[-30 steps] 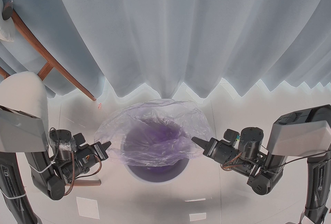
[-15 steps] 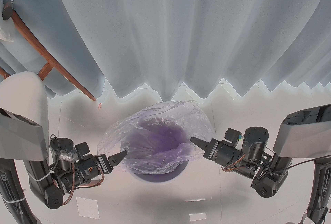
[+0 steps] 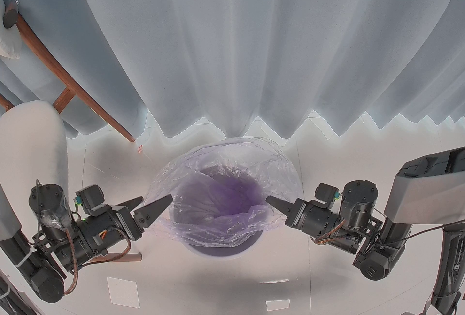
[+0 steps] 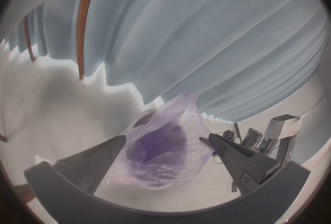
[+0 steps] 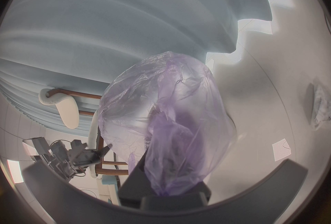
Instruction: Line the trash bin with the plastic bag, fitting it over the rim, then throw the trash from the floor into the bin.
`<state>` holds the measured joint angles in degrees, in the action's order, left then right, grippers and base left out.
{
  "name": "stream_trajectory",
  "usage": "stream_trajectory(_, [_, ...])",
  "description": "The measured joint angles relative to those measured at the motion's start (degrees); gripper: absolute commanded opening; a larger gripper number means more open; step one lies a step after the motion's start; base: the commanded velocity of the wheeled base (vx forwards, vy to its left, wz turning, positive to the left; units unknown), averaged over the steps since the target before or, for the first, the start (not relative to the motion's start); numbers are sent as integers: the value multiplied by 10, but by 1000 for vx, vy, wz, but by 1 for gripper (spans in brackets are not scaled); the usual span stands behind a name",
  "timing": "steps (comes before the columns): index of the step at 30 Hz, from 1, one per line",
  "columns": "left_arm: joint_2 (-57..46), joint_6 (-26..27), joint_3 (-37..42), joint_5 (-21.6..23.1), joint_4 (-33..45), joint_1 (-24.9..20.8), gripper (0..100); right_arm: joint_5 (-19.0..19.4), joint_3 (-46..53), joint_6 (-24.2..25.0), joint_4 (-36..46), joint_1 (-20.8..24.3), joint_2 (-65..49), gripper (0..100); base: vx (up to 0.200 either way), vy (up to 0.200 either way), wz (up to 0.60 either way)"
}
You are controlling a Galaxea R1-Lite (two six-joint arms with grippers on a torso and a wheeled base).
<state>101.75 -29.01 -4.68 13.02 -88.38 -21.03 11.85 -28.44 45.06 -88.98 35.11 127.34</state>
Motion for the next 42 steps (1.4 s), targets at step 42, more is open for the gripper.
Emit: stream_trajectory(42, [-23, 242, -45, 169, 0, 21, 100, -3, 14, -24, 0, 8, -5, 0, 0, 0, 0])
